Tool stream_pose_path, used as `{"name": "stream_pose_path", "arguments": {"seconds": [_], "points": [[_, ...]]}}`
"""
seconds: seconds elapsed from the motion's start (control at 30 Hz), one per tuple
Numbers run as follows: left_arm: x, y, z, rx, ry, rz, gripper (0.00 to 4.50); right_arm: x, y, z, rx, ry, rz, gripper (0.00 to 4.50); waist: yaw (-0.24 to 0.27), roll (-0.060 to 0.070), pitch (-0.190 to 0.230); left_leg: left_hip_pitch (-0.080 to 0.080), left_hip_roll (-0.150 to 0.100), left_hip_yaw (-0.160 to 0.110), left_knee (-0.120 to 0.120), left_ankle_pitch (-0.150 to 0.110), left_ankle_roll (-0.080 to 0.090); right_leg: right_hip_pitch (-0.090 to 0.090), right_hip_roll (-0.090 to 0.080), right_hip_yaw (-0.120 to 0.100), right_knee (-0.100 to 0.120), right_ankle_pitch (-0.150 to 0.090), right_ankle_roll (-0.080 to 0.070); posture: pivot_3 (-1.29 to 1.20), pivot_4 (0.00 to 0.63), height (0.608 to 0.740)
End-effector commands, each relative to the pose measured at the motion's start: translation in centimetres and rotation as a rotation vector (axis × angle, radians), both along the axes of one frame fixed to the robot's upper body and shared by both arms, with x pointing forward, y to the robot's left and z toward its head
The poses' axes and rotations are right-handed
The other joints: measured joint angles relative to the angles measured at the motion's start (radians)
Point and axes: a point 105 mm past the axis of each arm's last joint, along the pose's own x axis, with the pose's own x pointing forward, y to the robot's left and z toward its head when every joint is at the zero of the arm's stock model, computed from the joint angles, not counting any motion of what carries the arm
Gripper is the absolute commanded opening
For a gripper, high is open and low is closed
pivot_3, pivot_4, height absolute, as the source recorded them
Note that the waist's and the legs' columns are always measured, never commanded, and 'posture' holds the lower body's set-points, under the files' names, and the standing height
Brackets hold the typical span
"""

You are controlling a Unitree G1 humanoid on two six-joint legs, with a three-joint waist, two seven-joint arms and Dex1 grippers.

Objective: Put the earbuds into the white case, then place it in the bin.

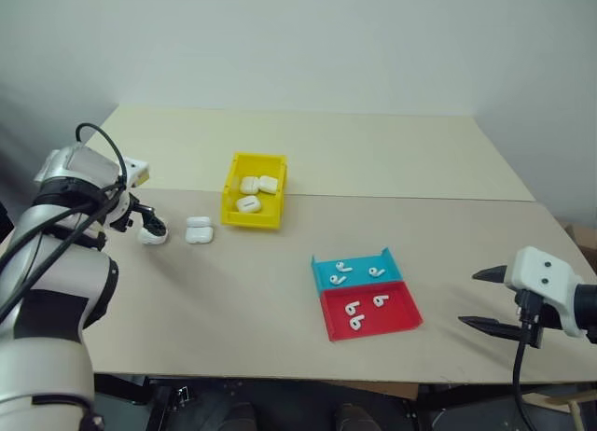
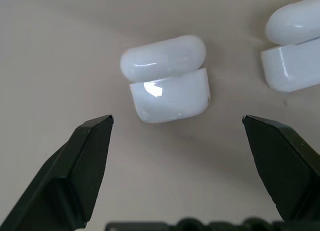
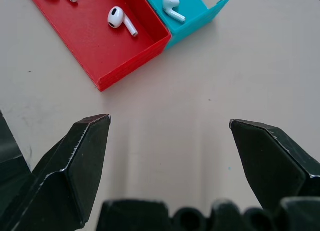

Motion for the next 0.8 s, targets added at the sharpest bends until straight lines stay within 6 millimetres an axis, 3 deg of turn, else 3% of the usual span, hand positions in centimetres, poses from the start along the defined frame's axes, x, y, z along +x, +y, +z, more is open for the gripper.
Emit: {"name": "stream_pose_path", "arguments": {"seconds": [0.03,0.17,0.3,0.8], "points": [[0.3,0.6,0.9,0.013,-0.046,0.034,4.5,0.2,-0.1,0.9,-0.023,-0.048,-0.015,4.42,0.002,0.0,0.0,0.0,0.0,0.0,0.0,0.0,0.0,0.0,0.0,0.0,0.0,0.0,0.0,0.0,0.15,0.74],[0.5,0.8,0.7,-0.024,-0.087,0.081,4.5,0.2,-0.2,0.7,-0.034,-0.046,-0.018,4.42,0.002,0.0,0.0,0.0,0.0,0.0,0.0,0.0,0.0,0.0,0.0,0.0,0.0,0.0,0.0,0.0,0.15,0.74],[0.9,-0.2,0.6,-0.087,-0.108,0.092,4.5,0.3,-0.3,0.8,-0.037,-0.048,-0.02,4.42,0.003,0.0,0.0,0.0,0.0,0.0,0.0,0.0,0.0,0.0,0.0,0.0,0.0,0.0,0.0,0.0,0.15,0.74],[1.7,-0.7,-0.5,-0.067,-0.135,0.114,4.5,0.3,-0.7,0.6,-0.065,-0.048,-0.047,4.42,0.002,0.0,0.0,0.0,-0.001,0.0,0.0,0.0,0.0,0.0,-0.001,-0.001,0.001,0.0,0.001,0.0,0.15,0.74]]}}
